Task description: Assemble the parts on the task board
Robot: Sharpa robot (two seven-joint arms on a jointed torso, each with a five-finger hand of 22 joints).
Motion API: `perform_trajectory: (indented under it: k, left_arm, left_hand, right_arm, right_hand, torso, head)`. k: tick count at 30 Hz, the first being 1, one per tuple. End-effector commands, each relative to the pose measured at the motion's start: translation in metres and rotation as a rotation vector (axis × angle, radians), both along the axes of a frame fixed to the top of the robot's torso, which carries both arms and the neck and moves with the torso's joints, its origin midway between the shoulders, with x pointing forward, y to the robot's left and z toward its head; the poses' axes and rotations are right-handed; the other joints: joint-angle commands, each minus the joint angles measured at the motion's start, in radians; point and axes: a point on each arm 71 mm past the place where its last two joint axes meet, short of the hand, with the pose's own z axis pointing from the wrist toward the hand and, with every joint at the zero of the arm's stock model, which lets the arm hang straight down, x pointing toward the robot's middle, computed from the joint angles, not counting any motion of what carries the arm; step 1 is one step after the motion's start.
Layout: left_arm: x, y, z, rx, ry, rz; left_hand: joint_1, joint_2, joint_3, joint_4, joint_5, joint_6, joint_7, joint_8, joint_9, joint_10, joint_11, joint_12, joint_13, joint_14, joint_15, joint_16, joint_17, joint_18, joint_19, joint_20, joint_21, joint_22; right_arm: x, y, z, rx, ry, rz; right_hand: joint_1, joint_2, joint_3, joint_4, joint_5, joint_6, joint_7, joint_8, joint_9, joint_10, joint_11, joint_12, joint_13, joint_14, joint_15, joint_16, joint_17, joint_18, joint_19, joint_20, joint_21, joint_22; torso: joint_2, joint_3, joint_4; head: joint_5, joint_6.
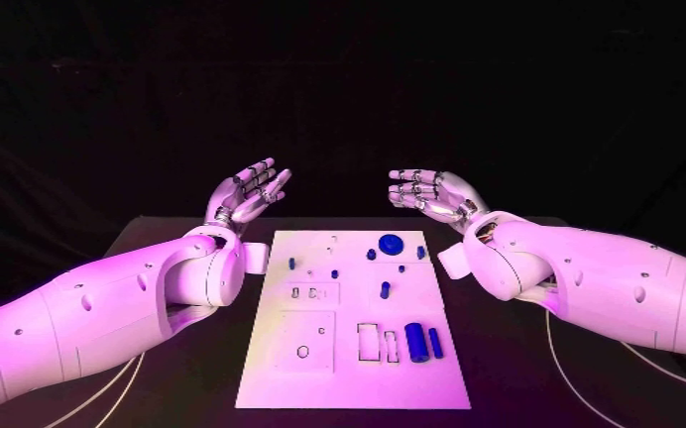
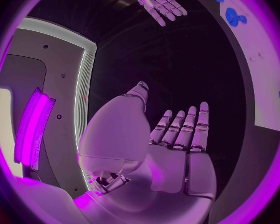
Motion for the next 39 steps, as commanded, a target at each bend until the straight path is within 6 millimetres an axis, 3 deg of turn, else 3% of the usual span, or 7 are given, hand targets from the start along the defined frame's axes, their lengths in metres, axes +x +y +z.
perform_trajectory:
  k: [1, 16, 27, 32, 33, 35, 39]
  left_arm:
    - [-0.005, -0.01, 0.006, -0.015, -0.035, -0.093]
    - [-0.024, -0.007, 0.022, -0.018, -0.046, -0.185]
    - [-0.038, -0.017, 0.045, -0.024, -0.078, -0.26]
    - [-0.041, -0.018, 0.05, -0.028, -0.083, -0.271]
    - [-0.041, -0.018, 0.051, -0.029, -0.084, -0.272]
    - [-0.042, -0.019, 0.052, -0.03, -0.084, -0.276]
    - [-0.043, -0.019, 0.053, -0.033, -0.083, -0.28]
  left_hand:
    - [0.083, 0.008, 0.046, -0.024, 0.001, 0.348, 0.102, 0.134, 0.072, 0.416, -0.014, 0.067, 0.019, 0.343, -0.055, 0.116, 0.07, 0.069, 0.296, -0.011, 0.104, 0.025]
    - [0.105, -0.019, 0.09, -0.034, 0.0, 0.403, 0.08, 0.15, 0.076, 0.547, -0.046, 0.045, 0.019, 0.473, -0.094, 0.142, 0.121, 0.069, 0.408, -0.05, 0.116, 0.005]
    - [0.103, -0.027, 0.092, -0.035, 0.0, 0.403, 0.08, 0.147, 0.074, 0.549, -0.046, 0.037, 0.019, 0.487, -0.097, 0.146, 0.13, 0.069, 0.423, -0.055, 0.119, 0.004]
    - [0.101, -0.029, 0.093, -0.034, 0.0, 0.401, 0.081, 0.145, 0.074, 0.549, -0.046, 0.031, 0.019, 0.486, -0.098, 0.145, 0.134, 0.069, 0.436, -0.058, 0.124, 0.005]
    - [0.101, -0.029, 0.093, -0.034, 0.0, 0.401, 0.081, 0.145, 0.074, 0.549, -0.046, 0.031, 0.019, 0.486, -0.098, 0.145, 0.134, 0.069, 0.436, -0.058, 0.124, 0.005]
    - [0.101, -0.029, 0.093, -0.034, 0.0, 0.401, 0.081, 0.145, 0.073, 0.549, -0.046, 0.031, 0.019, 0.486, -0.098, 0.144, 0.135, 0.069, 0.439, -0.059, 0.125, 0.005]
    - [0.1, -0.029, 0.093, -0.034, 0.0, 0.401, 0.081, 0.145, 0.073, 0.549, -0.046, 0.03, 0.019, 0.485, -0.098, 0.144, 0.136, 0.069, 0.441, -0.059, 0.126, 0.005]
  right_arm:
    - [-0.001, 0.006, 0.004, -0.155, -0.121, 0.074]
    - [0.014, 0.001, 0.028, -0.466, -0.269, 0.173]
    - [0.02, 0.008, 0.041, -0.95, -0.409, 0.193]
    - [0.022, 0.016, 0.044, -1.054, -0.465, 0.178]
    - [0.022, 0.017, 0.044, -1.065, -0.473, 0.178]
    - [0.022, 0.021, 0.044, -1.088, -0.488, 0.179]
    - [0.022, 0.027, 0.043, -1.116, -0.503, 0.186]
  right_hand:
    - [0.023, -0.02, 0.036, -0.023, 0.0, 0.212, 0.107, 0.059, 0.035, 0.218, -0.025, 0.01, 0.005, 0.19, -0.032, 0.048, 0.02, 0.045, 0.142, 0.0, 0.058, 0.017]
    - [0.043, -0.072, 0.092, -0.045, 0.011, 0.309, 0.068, 0.072, 0.038, 0.37, -0.071, -0.017, 0.008, 0.385, -0.092, 0.088, 0.036, 0.062, 0.324, -0.043, 0.136, 0.034]
    - [0.023, -0.137, 0.043, -0.014, 0.021, 0.381, 0.013, 0.086, 0.06, 0.526, -0.143, -0.032, 0.019, 0.756, -0.204, 0.31, 0.233, 0.058, 0.6, -0.168, 0.373, 0.157]
    - [0.011, -0.17, 0.044, 0.027, 0.006, 0.383, 0.009, 0.07, 0.07, 0.513, -0.151, -0.031, 0.026, 0.81, -0.209, 0.545, 0.41, 0.054, 0.664, -0.184, 0.482, 0.232]
    - [0.01, -0.175, 0.045, 0.036, 0.005, 0.381, 0.01, 0.067, 0.072, 0.504, -0.145, -0.035, 0.027, 0.825, -0.209, 0.692, 0.561, 0.056, 0.67, -0.186, 0.506, 0.251]
    - [0.015, -0.18, 0.046, 0.047, 0.005, 0.378, 0.015, 0.062, 0.077, 0.481, -0.144, -0.034, 0.028, 0.836, -0.207, 0.923, 0.805, 0.027, 0.738, -0.182, 0.685, 0.471]
    - [0.027, -0.188, 0.038, 0.062, 0.005, 0.372, 0.016, 0.054, 0.085, 0.451, -0.134, -0.034, 0.036, 0.837, -0.198, 1.128, 1.029, 0.0, 0.782, -0.174, 0.868, 0.701]
  torso:
    - [0.024, 0.0024, 0.0039]
    - [0.084, 0.0078, 0.0132]
    - [0.142, 0.0032, 0.0282]
    - [0.164, 0.0029, 0.0325]
    - [0.166, 0.0032, 0.0325]
    - [0.174, 0.0039, 0.0335]
    - [0.185, 0.0033, 0.0347]
  head:
    - [-0.004, -0.003]
    - [-0.015, 0.003]
    - [-0.031, 0.015]
    - [-0.037, 0.02]
    - [-0.037, 0.021]
    - [-0.039, 0.022]
    - [-0.043, 0.023]
